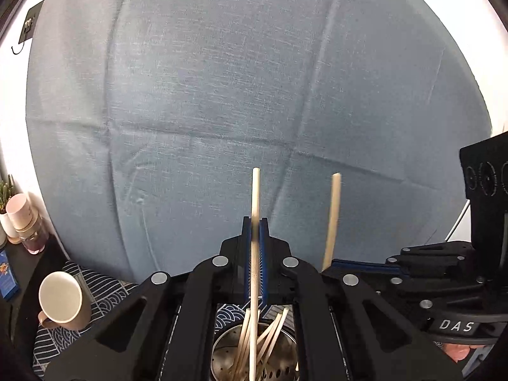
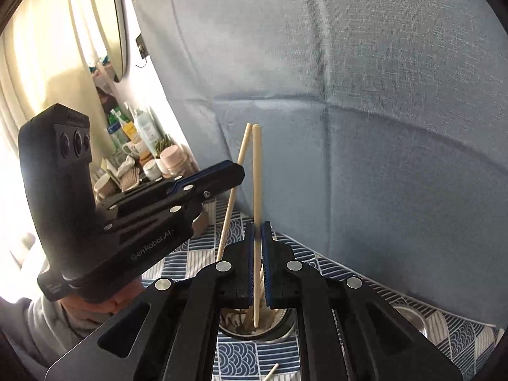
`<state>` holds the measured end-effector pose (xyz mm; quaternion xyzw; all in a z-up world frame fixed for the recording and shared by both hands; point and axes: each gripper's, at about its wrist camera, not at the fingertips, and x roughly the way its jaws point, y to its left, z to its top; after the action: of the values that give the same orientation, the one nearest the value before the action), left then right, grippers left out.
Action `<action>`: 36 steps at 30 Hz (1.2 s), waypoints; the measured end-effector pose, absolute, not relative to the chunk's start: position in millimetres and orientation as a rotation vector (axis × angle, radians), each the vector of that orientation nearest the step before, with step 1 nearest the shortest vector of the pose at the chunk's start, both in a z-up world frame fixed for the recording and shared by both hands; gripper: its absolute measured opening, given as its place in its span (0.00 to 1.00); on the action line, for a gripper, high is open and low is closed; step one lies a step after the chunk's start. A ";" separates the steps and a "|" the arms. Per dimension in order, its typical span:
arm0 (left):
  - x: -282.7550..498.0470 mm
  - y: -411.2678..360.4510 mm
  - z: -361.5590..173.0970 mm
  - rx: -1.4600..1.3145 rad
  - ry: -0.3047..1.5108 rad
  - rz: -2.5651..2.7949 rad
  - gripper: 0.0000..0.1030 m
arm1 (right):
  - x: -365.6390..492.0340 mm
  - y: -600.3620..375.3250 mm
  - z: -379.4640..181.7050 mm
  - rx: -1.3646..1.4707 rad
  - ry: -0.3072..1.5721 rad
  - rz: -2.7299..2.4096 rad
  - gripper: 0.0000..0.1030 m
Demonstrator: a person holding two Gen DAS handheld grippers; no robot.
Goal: Organize utensils
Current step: 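Lower both held chopsticks into the black holder and open both tools, then move both open tools back over the last two chopsticks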
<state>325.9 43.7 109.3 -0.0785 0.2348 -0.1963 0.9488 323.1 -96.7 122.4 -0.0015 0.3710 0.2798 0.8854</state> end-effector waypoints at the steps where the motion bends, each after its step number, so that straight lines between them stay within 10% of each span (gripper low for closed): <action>1: 325.3 43.8 105.6 -0.166 0.467 -0.408 0.05 | 324.1 -95.8 117.4 -0.002 0.783 0.583 0.05; 18: 291.3 48.4 34.6 -0.135 0.554 -0.404 0.07 | 307.7 -101.2 54.6 -0.002 0.929 0.533 0.09; 20: 289.4 57.0 39.9 -0.133 0.544 -0.391 0.27 | 306.9 -101.0 59.0 0.002 0.917 0.529 0.09; 36: 232.2 89.8 70.2 -0.076 0.591 -0.262 0.73 | 264.7 -118.2 88.0 -0.010 0.868 0.486 0.50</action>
<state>232.2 89.8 70.2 -0.0373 0.2902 -0.1288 0.9475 264.7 -118.2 88.0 -0.0048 0.4161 0.2330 0.8789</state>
